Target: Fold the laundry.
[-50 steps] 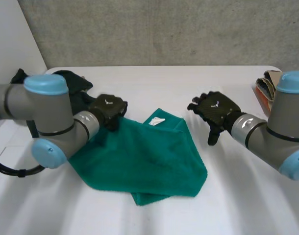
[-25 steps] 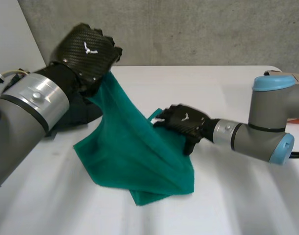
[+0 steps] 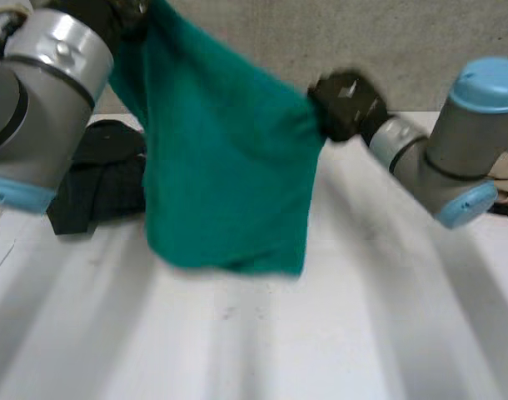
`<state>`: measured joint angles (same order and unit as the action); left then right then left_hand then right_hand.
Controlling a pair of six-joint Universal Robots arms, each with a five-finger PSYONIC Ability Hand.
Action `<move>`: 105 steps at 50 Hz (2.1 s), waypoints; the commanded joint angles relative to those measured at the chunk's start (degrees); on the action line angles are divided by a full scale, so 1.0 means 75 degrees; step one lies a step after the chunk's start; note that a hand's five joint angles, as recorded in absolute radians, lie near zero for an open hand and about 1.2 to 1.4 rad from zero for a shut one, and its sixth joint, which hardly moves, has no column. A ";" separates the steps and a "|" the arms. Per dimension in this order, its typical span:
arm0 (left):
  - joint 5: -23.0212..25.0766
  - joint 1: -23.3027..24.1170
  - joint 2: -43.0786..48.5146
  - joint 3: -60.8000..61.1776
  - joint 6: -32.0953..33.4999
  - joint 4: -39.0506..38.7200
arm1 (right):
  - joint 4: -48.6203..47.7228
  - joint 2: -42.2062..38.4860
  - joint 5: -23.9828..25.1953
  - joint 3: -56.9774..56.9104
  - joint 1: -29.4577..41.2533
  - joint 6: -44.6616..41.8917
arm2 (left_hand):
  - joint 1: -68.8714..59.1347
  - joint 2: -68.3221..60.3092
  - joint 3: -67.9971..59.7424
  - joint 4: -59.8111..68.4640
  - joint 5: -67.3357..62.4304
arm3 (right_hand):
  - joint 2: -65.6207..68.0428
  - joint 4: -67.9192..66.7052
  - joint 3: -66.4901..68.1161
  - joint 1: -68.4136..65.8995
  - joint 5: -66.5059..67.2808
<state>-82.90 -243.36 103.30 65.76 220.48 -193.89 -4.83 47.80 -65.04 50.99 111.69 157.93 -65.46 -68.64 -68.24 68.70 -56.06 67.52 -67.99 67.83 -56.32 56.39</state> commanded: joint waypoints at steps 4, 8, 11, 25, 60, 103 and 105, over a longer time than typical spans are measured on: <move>-0.0443 0.0057 0.0113 -0.0203 -0.0077 -0.2167 | -0.2990 0.2473 -0.1417 0.2024 -0.0419 0.1021 | -0.1939 -0.1514 -0.1568 0.1507 -0.1859 | 0.1664 -0.1601 0.1623 -0.3157 0.1814; -0.0407 0.0069 0.0137 0.0406 -0.0089 -0.2179 | -0.2417 0.2871 -0.1289 0.2879 -0.0514 0.0962 | -0.1939 -0.1514 -0.1568 0.1507 -0.1859 | 0.1664 -0.1601 0.1623 -0.3157 0.1814; -0.0360 0.0069 0.0195 0.1120 -0.0089 -0.2191 | -0.1807 0.3340 -0.1242 0.3688 -0.0514 0.0775 | -0.1939 -0.1514 -0.1568 0.1507 -0.1859 | 0.1664 -0.1601 0.1623 -0.3157 0.1814; -0.0384 0.0502 0.1379 0.3442 -0.0042 -0.2191 | -0.0634 0.3060 -0.1195 0.5928 -0.0490 -0.1030 | -0.1939 -0.1514 -0.1568 0.1507 -0.1859 | -0.6557 0.6619 -0.6598 0.5064 -0.6407; -0.0384 0.0678 0.0500 0.3783 -0.0100 -0.2179 | 0.1899 0.3188 -0.0984 0.6277 -0.2740 -0.0409 | -0.1875 -0.1450 -0.1504 0.1443 -0.1794 | -0.6112 0.6175 -0.6153 0.4619 -0.5962; -0.0384 0.0150 -0.1575 0.5142 -0.0124 0.3373 | 0.3712 0.4806 -0.1699 0.6068 -0.3033 -0.5259 | -0.1939 -0.1514 -0.1568 0.1507 -0.1859 | 0.1664 -0.1601 0.1623 -0.3157 0.1814; -0.0372 0.0197 -0.1423 0.5293 -0.0124 0.3888 | 0.3958 0.4702 -0.1745 0.6150 -0.2975 -0.5563 | -0.1939 -0.1514 -0.1568 0.1507 -0.1859 | 0.1664 -0.1601 0.1623 -0.3157 0.1814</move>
<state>-85.93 -241.99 92.90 103.40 219.85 -180.21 14.78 82.73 -77.79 97.57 89.65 127.66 -65.46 -68.67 -68.40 68.91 -56.06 67.48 -68.03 67.83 -56.43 56.54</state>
